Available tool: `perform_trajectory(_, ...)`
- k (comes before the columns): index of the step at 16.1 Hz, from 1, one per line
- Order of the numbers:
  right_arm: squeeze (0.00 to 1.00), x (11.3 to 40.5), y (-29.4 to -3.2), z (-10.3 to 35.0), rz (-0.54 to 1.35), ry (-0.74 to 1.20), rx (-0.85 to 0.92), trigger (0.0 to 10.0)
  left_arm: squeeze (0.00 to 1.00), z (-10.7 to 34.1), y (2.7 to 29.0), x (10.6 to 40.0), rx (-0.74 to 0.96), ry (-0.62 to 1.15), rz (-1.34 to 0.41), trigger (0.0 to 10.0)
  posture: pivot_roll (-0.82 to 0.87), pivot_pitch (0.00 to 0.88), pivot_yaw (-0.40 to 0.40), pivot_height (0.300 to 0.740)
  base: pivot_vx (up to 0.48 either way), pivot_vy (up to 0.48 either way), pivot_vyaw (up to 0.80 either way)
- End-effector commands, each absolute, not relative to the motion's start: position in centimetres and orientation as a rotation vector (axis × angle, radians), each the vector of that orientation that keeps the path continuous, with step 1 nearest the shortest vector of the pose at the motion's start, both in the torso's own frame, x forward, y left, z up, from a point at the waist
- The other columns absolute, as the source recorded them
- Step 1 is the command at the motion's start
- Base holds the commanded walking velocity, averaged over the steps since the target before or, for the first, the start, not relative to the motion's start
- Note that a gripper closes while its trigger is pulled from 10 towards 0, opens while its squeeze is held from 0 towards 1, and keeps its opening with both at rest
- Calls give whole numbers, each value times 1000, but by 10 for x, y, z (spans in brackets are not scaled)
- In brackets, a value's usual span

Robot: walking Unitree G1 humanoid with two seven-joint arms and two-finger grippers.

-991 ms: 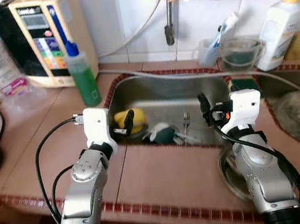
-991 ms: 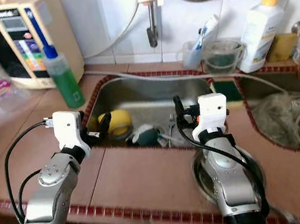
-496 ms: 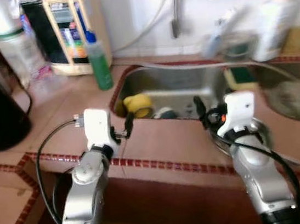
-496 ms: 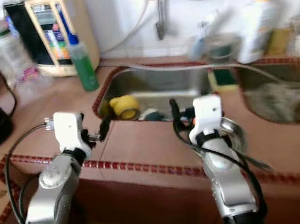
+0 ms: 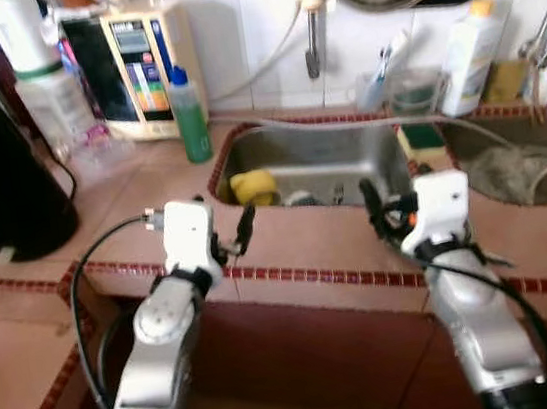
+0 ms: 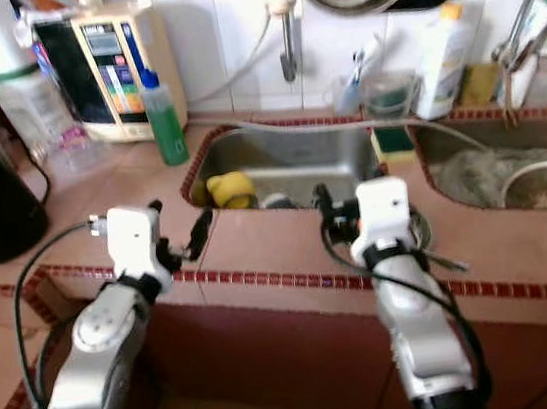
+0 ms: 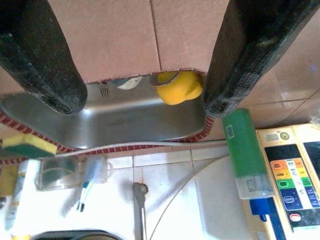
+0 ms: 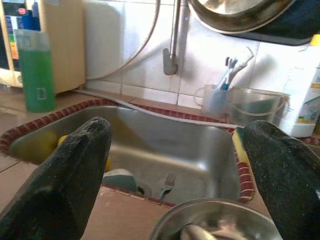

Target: Kitchen organization

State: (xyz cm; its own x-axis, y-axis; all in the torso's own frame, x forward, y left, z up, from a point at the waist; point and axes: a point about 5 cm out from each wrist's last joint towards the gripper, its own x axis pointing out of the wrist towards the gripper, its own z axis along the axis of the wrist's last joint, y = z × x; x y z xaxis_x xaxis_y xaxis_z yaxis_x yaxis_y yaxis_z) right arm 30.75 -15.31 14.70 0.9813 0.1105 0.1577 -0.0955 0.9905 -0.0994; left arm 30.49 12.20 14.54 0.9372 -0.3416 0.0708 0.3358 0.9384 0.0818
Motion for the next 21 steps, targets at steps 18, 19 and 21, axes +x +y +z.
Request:
perform_trajectory(18,0,308,-151,146,117,-158,-114,10000,0,151,114,303,92,-127,-427,10000,-171,0,17,740,0,-373,0)
perform_trajectory(19,0,308,-151,146,118,-158,-114,10000,0,151,114,303,93,-126,-427,10000,-171,0,17,740,0,-480,0)
perform_trajectory(21,0,309,-151,146,121,-158,-115,10000,0,150,113,303,94,-129,-426,10000,-169,0,16,740,0,0,0)
